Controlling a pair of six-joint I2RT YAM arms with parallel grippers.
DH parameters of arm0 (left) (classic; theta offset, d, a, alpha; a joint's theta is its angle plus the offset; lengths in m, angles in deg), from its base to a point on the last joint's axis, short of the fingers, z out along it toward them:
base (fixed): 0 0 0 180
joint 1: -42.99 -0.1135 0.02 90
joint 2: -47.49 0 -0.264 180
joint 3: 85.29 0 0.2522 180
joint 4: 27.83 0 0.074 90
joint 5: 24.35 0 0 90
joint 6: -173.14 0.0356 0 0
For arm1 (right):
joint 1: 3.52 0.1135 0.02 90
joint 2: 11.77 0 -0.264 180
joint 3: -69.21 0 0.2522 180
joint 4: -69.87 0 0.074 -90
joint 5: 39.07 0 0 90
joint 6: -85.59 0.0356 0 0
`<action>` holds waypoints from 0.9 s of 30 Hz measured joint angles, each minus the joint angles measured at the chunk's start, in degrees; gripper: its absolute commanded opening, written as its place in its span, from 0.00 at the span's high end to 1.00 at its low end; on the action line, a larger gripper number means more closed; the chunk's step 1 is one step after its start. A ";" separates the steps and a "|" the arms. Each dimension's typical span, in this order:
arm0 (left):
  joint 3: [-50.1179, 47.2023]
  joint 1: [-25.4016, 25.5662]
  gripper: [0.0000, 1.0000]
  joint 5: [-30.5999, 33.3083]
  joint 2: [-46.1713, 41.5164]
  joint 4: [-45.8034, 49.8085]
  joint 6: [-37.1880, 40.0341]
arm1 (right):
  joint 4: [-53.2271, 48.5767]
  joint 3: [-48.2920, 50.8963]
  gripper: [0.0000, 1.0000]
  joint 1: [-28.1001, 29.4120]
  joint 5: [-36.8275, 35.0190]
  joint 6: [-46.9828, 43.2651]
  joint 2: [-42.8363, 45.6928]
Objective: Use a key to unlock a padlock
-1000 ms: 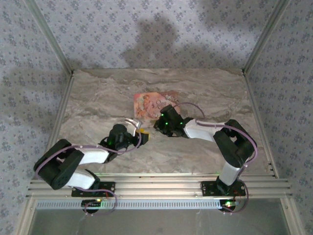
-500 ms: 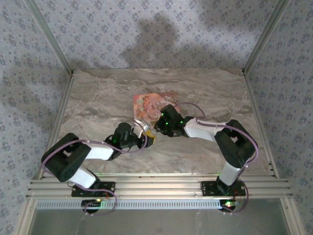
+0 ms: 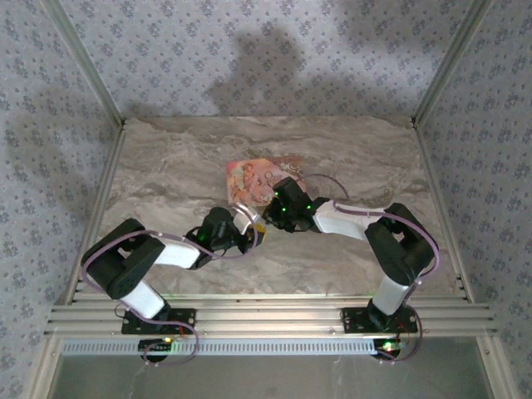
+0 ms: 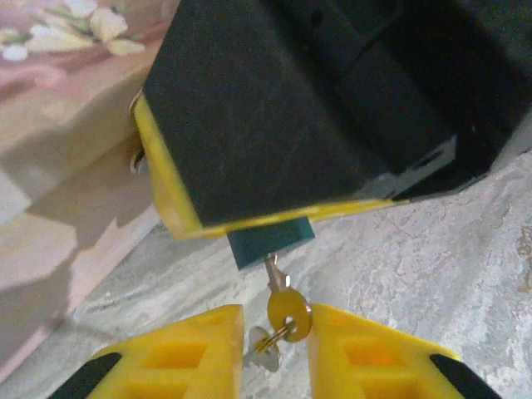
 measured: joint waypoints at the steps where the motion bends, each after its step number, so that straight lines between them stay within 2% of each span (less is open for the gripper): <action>1: 0.31 0.02 0.88 -0.26 0.20 -0.02 0.20 | 0.02 0.00 0.95 0.00 -0.02 0.00 0.00; 3: 0.46 0.26 0.99 -0.33 0.46 -0.13 0.33 | -0.15 0.00 0.99 -0.09 -0.04 -0.09 0.00; 13: 0.55 0.26 1.00 -0.31 0.48 -0.24 1.77 | -0.22 -0.02 1.00 -0.15 -0.13 0.02 0.02; 16: 0.79 0.26 1.00 -0.11 0.48 0.04 2.01 | -0.13 -0.02 0.85 -0.11 -0.31 0.22 0.02; 18: 0.81 0.28 1.00 -0.04 0.50 0.02 2.19 | -0.15 -0.02 0.69 -0.07 -0.48 0.39 0.02; 22: 0.85 0.28 1.00 0.81 1.29 -0.81 2.12 | -0.35 -0.02 0.59 0.20 -0.46 0.61 0.15; 27: 0.83 0.37 1.00 1.22 2.60 -2.19 1.88 | -1.18 0.02 0.52 0.33 -0.20 0.68 0.59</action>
